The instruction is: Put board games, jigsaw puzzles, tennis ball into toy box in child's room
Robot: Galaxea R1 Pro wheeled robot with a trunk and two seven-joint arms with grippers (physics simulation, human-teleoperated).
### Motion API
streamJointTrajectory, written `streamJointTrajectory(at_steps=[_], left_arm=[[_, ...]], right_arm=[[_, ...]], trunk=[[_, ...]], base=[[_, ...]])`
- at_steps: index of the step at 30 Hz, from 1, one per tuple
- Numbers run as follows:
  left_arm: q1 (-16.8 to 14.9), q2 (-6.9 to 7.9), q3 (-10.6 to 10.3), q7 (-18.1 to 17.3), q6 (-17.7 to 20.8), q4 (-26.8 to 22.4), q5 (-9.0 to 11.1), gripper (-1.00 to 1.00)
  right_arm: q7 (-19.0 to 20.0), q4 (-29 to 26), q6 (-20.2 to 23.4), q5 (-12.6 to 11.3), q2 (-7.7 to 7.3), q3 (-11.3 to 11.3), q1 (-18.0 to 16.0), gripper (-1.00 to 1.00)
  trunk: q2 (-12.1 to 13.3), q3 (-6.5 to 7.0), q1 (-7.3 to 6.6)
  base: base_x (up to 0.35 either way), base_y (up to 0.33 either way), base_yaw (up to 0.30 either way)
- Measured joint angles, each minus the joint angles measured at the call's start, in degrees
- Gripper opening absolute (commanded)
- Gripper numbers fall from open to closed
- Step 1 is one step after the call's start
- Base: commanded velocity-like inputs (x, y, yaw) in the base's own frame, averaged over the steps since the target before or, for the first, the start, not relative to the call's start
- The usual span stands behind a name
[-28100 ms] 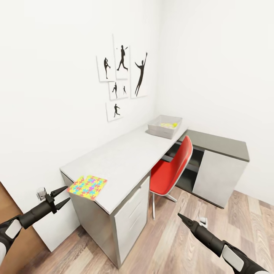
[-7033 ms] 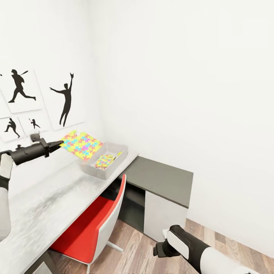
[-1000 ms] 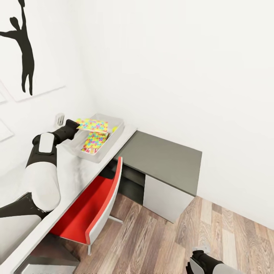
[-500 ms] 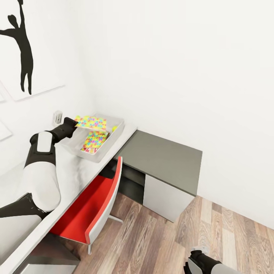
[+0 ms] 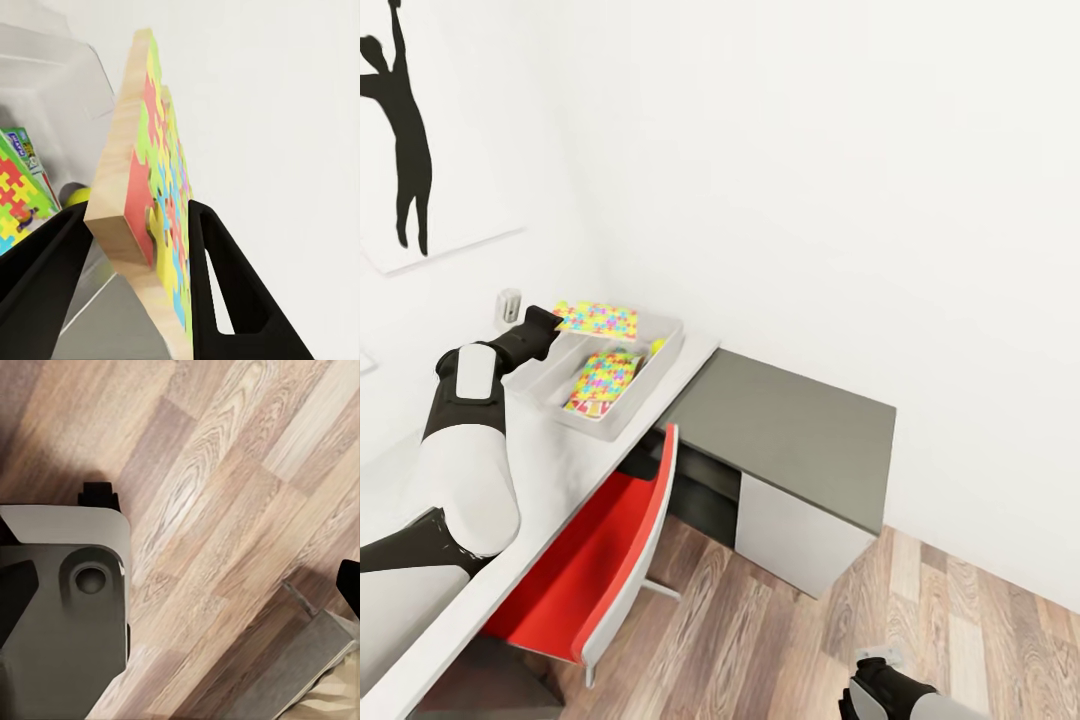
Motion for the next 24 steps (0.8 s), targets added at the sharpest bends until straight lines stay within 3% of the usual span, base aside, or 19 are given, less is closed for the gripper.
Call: streamJointTrajectory(at_steps=[11,24], left_arm=[[0.02,-0.12,0.13,0.0,-0.11,0.0,-0.07,-1.0],[0.02,0.05,0.34,0.09,-0.13,0.0,-0.13,-1.0]], right_arm=[[-0.22,-0.1,0.08,-0.22,0.51,0.08,0.02,1.0],[-0.06,-0.13,0.42,-0.17,1.01,0.04,0.02,1.0]], trunk=[[0.01,-0.05,0.03],[0.01,-1.15,0.03]], base=[[0.038,-0.007,0.0],[0.0,0.0,0.0]])
